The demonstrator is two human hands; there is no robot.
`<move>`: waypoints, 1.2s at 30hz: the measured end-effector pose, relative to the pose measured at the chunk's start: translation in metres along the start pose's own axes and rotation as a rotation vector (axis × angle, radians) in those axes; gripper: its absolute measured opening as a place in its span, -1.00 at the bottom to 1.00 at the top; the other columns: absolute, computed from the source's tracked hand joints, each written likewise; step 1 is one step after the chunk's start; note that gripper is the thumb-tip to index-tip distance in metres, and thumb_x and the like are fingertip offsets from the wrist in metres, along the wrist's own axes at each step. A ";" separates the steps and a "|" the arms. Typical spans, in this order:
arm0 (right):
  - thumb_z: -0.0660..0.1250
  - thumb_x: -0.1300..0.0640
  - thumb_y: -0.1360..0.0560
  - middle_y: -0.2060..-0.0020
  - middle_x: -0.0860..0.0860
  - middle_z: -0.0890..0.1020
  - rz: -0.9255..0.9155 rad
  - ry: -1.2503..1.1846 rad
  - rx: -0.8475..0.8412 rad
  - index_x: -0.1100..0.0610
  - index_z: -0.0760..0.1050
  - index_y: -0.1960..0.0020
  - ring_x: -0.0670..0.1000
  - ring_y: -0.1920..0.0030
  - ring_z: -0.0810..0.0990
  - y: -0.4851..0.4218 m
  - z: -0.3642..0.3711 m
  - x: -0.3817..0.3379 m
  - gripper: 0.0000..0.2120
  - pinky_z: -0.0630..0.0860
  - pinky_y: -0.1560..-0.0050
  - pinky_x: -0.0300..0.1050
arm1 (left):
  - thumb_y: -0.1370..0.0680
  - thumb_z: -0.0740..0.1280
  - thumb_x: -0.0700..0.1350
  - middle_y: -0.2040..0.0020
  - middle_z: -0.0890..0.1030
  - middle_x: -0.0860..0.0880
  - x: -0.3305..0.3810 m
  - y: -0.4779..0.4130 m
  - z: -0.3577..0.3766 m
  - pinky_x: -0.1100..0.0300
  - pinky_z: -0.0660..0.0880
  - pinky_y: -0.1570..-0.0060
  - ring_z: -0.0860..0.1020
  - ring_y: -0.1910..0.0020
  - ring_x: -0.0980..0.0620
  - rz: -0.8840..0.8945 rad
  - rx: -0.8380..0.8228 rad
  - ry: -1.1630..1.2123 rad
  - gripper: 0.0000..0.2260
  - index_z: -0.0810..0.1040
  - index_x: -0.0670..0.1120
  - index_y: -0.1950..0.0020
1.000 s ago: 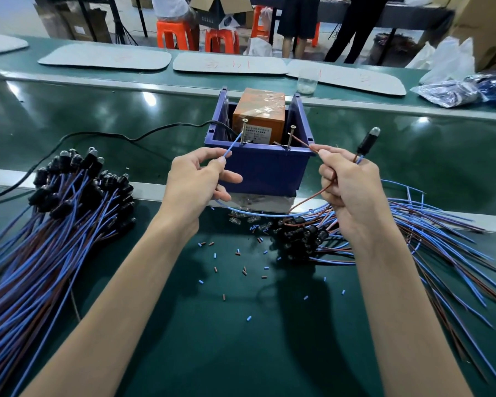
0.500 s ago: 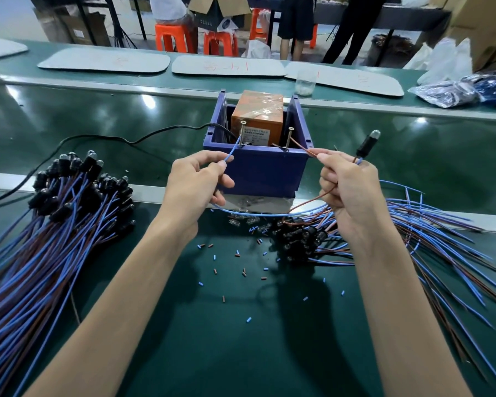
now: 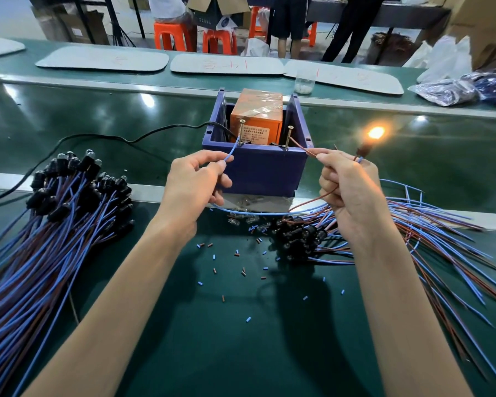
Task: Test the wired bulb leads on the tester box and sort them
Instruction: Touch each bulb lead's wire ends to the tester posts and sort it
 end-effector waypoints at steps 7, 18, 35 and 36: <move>0.22 0.30 -0.53 0.62 -0.17 0.25 -0.004 0.000 -0.018 0.15 0.61 0.17 -0.19 0.62 0.15 0.002 0.001 -0.001 -0.78 0.10 0.64 -0.38 | -0.58 0.25 -0.23 0.53 0.52 0.09 -0.002 -0.001 0.000 0.38 0.33 0.57 0.37 0.62 0.13 -0.003 -0.003 -0.011 -0.79 0.64 0.00 0.09; 0.23 0.29 -0.53 0.61 -0.17 0.25 0.003 0.042 -0.051 0.14 0.61 0.15 -0.18 0.60 0.16 0.004 0.003 -0.003 -0.79 0.10 0.63 -0.37 | -0.58 0.26 -0.21 0.53 0.52 0.09 -0.002 0.000 0.001 0.38 0.32 0.57 0.34 0.62 0.13 -0.007 -0.010 -0.013 -0.79 0.64 0.02 0.11; 0.16 0.31 -0.56 0.62 -0.17 0.27 -0.016 -0.066 0.110 0.16 0.57 0.10 -0.18 0.61 0.16 -0.001 -0.001 -0.004 -0.78 0.10 0.62 -0.35 | -0.64 0.12 -0.20 0.56 0.51 0.13 -0.008 0.008 0.016 0.34 0.30 0.58 0.31 0.63 0.17 0.047 0.236 0.050 -0.80 0.50 0.01 0.00; 0.15 0.31 -0.56 0.61 -0.15 0.26 -0.008 -0.095 0.144 0.17 0.57 0.06 -0.18 0.60 0.15 -0.001 -0.001 -0.003 -0.78 0.09 0.62 -0.35 | -0.64 0.11 -0.19 0.55 0.52 0.13 -0.006 0.007 0.016 0.31 0.31 0.54 0.32 0.61 0.14 0.056 0.275 0.062 -0.81 0.48 0.02 -0.01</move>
Point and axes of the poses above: each hand's wrist, its own y-axis away from the middle knuckle, its own z-axis out of the palm, x = y × z, the point moved 2 cm from there along -y, towards the middle knuckle
